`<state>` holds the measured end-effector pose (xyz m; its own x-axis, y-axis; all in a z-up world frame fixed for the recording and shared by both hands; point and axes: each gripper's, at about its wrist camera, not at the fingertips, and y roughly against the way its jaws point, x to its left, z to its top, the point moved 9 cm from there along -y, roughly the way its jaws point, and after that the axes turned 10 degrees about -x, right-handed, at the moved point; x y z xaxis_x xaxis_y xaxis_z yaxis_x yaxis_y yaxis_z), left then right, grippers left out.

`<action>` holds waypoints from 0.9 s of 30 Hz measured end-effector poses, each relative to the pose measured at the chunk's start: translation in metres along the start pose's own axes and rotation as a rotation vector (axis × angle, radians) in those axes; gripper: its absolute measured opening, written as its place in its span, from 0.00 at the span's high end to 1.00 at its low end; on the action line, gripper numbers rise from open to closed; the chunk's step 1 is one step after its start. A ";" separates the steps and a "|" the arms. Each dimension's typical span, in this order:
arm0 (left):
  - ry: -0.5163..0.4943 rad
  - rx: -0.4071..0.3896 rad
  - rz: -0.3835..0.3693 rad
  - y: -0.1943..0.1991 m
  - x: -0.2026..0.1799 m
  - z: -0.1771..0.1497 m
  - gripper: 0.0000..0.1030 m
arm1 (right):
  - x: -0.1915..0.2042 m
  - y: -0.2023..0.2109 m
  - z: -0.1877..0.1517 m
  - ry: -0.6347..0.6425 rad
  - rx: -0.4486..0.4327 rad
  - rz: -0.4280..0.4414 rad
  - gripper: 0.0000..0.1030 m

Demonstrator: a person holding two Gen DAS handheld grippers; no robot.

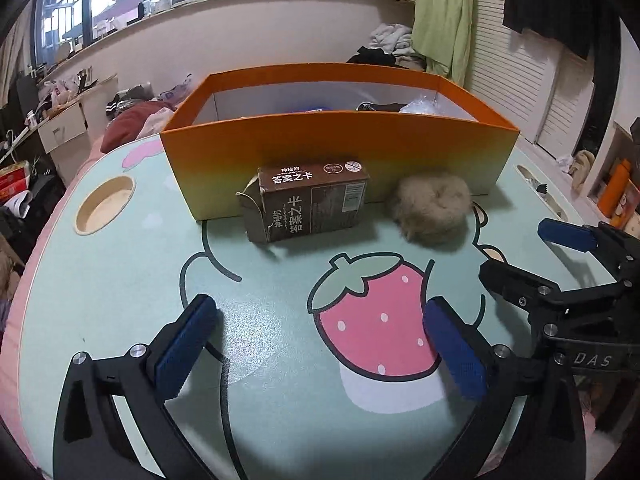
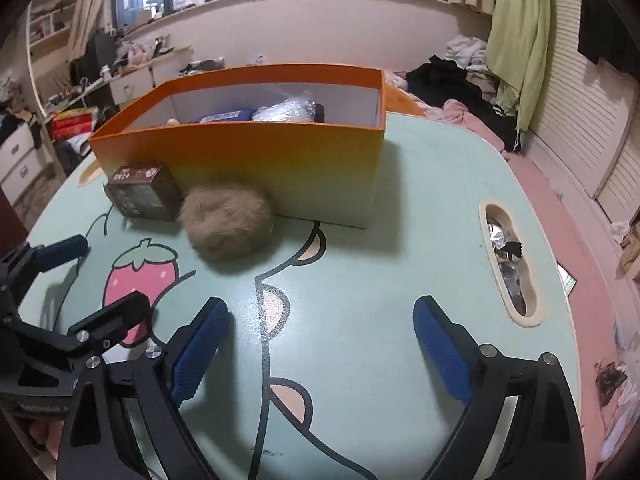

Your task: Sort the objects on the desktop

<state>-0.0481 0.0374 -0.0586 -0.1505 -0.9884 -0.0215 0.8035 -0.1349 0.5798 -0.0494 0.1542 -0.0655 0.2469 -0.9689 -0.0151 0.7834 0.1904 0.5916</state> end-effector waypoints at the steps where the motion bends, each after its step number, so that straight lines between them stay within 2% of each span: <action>1: 0.000 -0.001 0.001 0.000 0.000 0.000 0.00 | -0.001 0.000 0.000 0.001 -0.001 -0.002 0.09; 27: -0.002 -0.002 0.004 -0.001 0.000 0.001 0.00 | 0.000 0.000 -0.001 0.000 -0.003 -0.004 0.08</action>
<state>-0.0495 0.0373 -0.0581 -0.1482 -0.9888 -0.0171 0.8054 -0.1307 0.5781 -0.0489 0.1540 -0.0667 0.2442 -0.9696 -0.0173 0.7862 0.1875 0.5888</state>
